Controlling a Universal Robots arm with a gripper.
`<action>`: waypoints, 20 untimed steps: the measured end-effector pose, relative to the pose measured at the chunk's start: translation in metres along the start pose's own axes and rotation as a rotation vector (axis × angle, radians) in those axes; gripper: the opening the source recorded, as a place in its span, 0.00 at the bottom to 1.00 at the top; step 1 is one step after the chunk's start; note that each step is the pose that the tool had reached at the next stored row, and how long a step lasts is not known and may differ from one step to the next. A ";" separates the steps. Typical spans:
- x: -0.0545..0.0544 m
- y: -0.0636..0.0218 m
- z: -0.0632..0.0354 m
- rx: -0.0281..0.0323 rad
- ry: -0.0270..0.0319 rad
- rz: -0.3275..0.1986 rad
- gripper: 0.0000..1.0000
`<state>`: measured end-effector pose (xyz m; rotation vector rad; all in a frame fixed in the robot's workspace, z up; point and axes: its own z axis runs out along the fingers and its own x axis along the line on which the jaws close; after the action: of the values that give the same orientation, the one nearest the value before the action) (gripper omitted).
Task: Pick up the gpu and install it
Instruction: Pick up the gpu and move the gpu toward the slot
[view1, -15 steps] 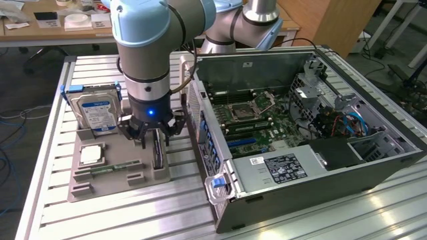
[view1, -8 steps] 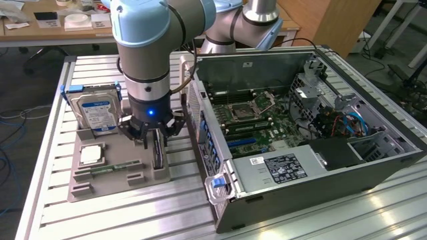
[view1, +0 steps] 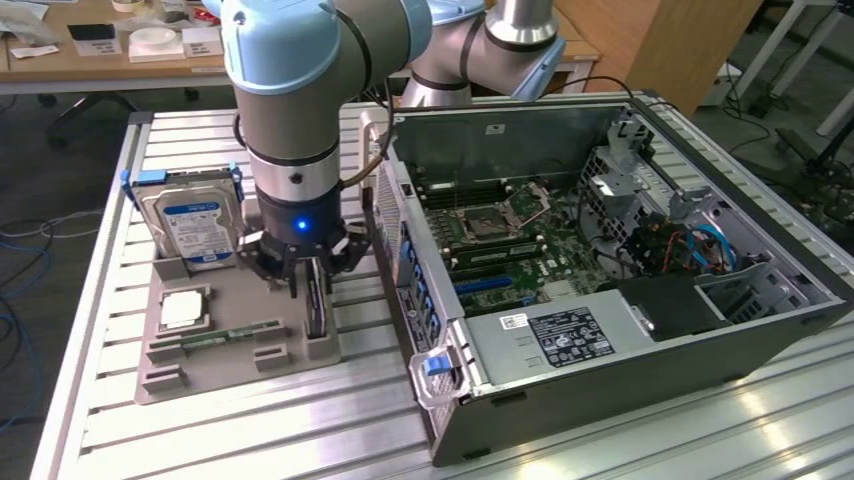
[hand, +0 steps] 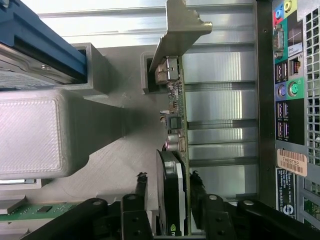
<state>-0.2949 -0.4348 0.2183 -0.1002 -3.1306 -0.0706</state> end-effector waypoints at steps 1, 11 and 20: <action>0.000 0.0000 0.0000 -0.0001 0.0000 0.000 0.43; 0.000 0.0000 0.0000 0.0000 0.0000 0.000 0.28; 0.000 0.0000 0.0000 0.0000 0.0000 0.000 0.28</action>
<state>-0.2949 -0.4347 0.2183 -0.1002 -3.1305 -0.0706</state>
